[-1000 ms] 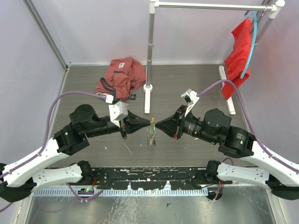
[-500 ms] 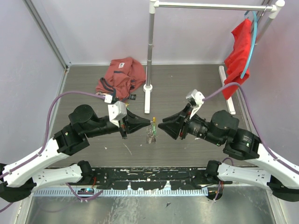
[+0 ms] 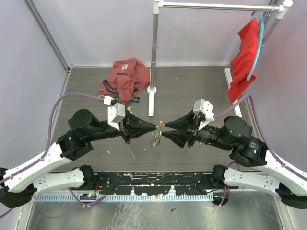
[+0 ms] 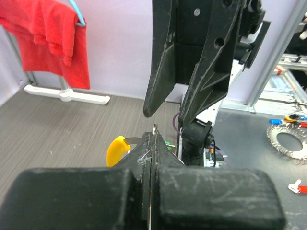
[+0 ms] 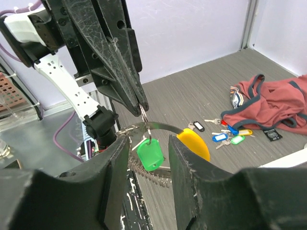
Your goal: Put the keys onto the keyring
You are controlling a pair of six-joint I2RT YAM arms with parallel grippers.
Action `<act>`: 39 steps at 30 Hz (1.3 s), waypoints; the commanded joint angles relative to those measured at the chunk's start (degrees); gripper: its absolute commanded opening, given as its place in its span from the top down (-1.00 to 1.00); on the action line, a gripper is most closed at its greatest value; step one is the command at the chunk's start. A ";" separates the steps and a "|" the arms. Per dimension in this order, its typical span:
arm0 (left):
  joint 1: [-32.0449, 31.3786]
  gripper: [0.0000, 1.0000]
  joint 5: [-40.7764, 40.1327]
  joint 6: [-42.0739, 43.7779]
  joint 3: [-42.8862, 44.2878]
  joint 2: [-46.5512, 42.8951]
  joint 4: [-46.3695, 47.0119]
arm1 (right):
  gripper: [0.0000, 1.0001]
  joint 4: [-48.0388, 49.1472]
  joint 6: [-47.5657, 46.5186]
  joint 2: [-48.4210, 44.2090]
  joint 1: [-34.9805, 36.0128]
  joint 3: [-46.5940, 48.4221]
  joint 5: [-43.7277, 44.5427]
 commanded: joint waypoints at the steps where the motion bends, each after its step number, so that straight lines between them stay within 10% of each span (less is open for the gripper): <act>1: -0.19 1.00 3.25 -2.70 -1.08 -0.55 6.95 | 0.12 6.87 -2.40 0.00 0.13 0.16 -3.64; 16: -0.18 1.00 4.78 -3.52 -1.35 -0.21 8.71 | 0.32 7.84 -2.32 1.62 0.13 -0.22 -5.84; 25: -0.22 1.00 4.70 -3.56 -1.53 -0.06 8.63 | 0.94 8.14 -2.24 2.20 0.14 0.16 -7.27; 31: -0.23 1.00 4.45 -3.04 -1.39 -0.04 7.22 | 0.98 5.84 -2.98 1.98 0.13 1.86 -7.34; 39: -0.16 0.25 4.32 2.56 2.33 -0.59 -3.24 | 0.98 -15.81 -8.65 8.03 0.13 15.52 -9.37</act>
